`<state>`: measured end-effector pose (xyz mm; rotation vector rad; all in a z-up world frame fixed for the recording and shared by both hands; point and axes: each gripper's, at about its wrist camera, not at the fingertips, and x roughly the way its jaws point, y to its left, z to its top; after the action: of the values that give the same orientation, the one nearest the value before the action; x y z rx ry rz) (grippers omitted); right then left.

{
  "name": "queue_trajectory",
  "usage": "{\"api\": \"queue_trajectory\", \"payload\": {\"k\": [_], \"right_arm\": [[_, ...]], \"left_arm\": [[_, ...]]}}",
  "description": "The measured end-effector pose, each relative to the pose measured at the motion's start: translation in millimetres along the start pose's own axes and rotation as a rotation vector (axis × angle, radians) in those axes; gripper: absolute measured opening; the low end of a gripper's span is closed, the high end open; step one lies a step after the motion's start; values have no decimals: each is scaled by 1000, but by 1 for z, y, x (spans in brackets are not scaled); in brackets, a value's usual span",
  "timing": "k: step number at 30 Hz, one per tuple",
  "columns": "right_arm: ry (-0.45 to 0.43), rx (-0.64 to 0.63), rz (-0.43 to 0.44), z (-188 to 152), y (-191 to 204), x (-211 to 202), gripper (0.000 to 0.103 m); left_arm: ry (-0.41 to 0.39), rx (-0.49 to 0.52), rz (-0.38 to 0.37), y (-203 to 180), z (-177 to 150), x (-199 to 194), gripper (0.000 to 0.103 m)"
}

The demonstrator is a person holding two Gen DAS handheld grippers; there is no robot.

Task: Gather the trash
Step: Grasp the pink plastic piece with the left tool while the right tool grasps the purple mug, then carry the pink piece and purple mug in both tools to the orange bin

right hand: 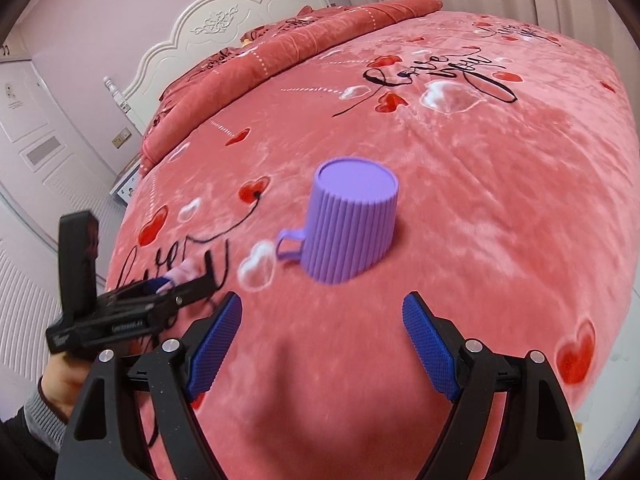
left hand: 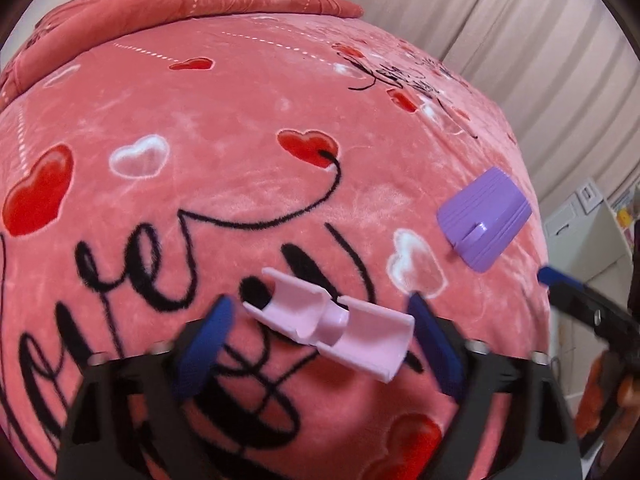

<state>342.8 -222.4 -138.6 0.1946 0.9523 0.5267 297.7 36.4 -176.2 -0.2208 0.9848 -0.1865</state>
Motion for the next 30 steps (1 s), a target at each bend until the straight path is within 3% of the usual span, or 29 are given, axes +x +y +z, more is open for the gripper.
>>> {"api": "queue_trajectory", "payload": {"k": [7, 12, 15, 16, 24, 30], "right_arm": [[-29, 33, -20, 30, -15, 28, 90], [-27, 43, -7, 47, -22, 49, 89], [-7, -2, 2, 49, -17, 58, 65], [-4, -5, 4, 47, -16, 60, 64], [-40, 1, 28, 32, -11, 28, 64], [-50, -10, 56, 0, 13, -18, 64]], "left_arm": [[13, 45, -64, 4, 3, -2, 67], [10, 41, -110, 7, 6, -6, 66], [9, 50, -122, 6, 8, -6, 66], [11, 49, -131, 6, 8, -6, 66], [6, 69, -149, -1, 2, -21, 66], [-15, 103, -157, -18, -11, -58, 66]]}}
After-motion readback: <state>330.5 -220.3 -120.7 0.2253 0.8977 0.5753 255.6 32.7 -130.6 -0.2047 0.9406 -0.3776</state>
